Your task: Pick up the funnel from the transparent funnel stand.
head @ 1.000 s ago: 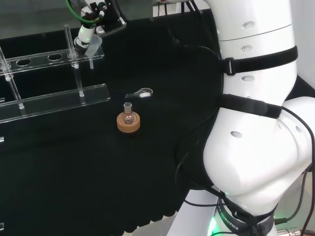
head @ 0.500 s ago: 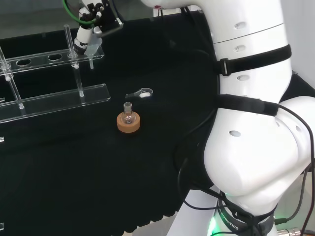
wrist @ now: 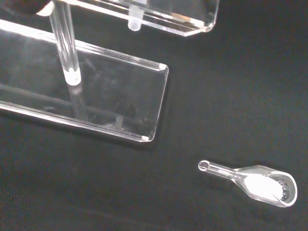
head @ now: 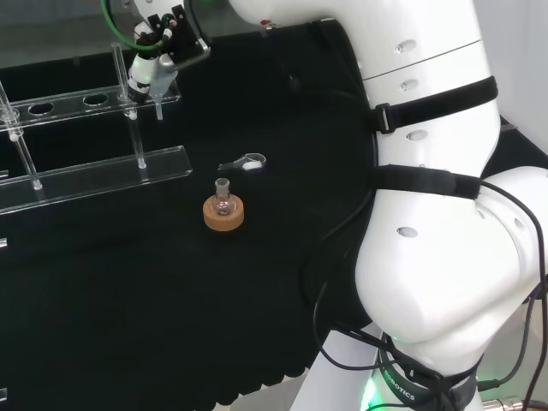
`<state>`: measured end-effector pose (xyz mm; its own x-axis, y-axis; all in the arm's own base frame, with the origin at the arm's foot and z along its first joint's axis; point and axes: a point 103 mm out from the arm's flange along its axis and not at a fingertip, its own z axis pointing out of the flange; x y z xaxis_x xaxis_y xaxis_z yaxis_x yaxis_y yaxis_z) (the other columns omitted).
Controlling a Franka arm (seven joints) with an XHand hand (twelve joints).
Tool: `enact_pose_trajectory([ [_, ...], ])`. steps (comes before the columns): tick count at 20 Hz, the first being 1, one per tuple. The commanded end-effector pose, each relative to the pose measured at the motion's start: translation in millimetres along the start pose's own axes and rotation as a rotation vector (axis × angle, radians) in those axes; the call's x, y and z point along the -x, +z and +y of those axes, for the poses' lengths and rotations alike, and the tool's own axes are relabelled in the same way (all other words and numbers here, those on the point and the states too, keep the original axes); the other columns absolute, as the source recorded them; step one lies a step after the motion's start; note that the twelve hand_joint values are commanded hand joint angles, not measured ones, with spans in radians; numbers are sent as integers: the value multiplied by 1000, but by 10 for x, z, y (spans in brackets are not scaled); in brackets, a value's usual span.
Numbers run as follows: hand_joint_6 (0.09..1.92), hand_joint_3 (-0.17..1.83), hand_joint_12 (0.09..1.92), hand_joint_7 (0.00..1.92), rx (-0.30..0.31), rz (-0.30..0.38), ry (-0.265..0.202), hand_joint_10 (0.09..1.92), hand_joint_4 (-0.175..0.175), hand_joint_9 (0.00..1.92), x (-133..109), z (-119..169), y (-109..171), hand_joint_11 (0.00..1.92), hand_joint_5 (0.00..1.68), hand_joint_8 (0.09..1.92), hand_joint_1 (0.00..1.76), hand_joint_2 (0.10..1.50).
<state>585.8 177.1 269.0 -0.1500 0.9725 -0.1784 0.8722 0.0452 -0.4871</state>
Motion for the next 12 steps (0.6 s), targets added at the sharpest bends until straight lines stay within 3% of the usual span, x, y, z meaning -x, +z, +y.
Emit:
enact_pose_trajectory([
  [1, 87, 187, 1406, 0, -1, -20, 13, 863, 10, 275, 2, 13, 19, 414, 79, 436, 645, 728],
  [5, 87, 209, 1398, 24, 27, -55, 27, 770, -1, 432, -42, 28, 31, 429, 140, 622, 650, 730],
  [8, 87, 258, 1362, 204, 98, -120, 56, 642, -20, 656, -80, 13, 5, 480, 290, 697, 686, 746],
  [12, 87, 351, 1302, 410, 173, -145, 87, 531, -33, 848, -74, -34, -71, 569, 499, 688, 766, 760],
])
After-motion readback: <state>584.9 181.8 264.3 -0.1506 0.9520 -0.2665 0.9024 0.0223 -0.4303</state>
